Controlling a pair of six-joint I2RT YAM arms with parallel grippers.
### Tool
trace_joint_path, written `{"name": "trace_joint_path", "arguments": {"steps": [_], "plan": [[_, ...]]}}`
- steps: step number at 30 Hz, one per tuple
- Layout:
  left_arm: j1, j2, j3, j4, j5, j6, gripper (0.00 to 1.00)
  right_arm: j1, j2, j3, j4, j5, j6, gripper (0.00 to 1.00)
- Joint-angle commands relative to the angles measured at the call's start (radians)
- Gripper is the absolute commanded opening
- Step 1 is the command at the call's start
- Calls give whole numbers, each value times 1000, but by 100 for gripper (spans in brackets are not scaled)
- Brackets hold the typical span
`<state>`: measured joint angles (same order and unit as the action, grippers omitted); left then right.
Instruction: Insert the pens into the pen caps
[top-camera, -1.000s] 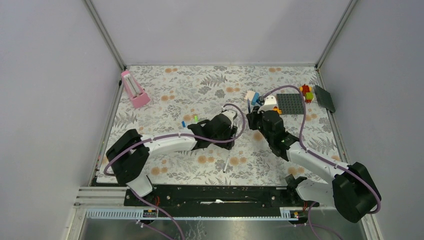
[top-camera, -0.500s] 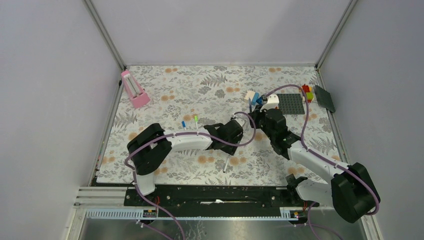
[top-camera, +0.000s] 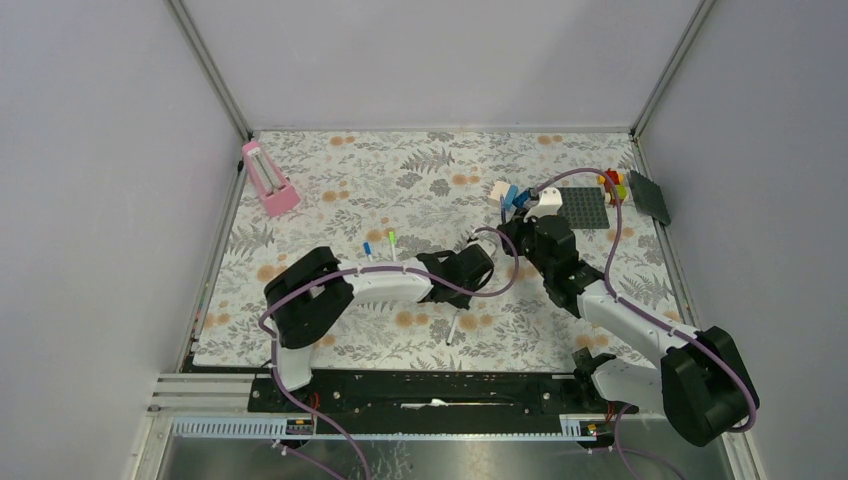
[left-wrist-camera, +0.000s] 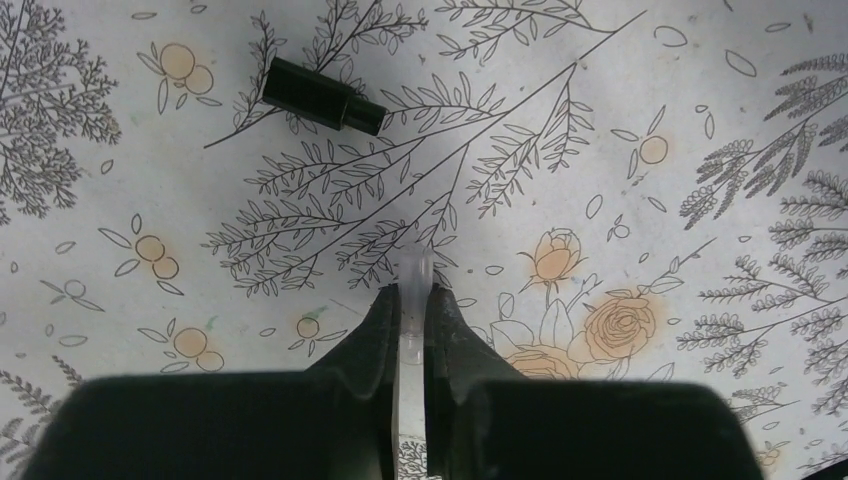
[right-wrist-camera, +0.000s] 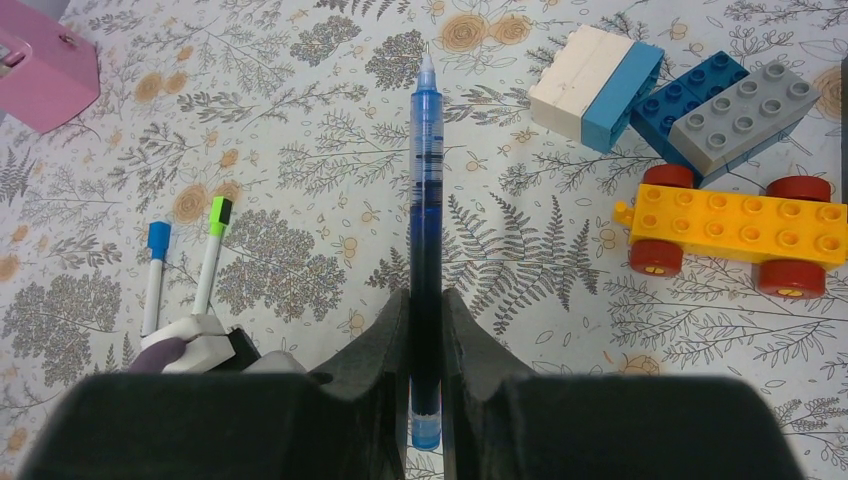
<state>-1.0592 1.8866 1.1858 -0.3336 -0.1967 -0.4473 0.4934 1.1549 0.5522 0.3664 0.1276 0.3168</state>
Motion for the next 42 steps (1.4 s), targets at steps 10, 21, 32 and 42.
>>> {"name": "trace_joint_path", "arguments": {"steps": [10, 21, 32, 42], "plan": [[13, -156, -50, 37, -182, -53, 0, -26, -11, 15, 31, -34, 19, 0], [277, -624, -323, 261, -123, -206, 0, -13, -41, 37, 106, -259, 64, 0], [563, -889, -471, 528, 259, -473, 0, 323, 9, 211, 72, -272, 93, 0], [588, -990, -524, 616, 308, -589, 0, 482, 105, 320, 10, -227, 74, 0]]}}
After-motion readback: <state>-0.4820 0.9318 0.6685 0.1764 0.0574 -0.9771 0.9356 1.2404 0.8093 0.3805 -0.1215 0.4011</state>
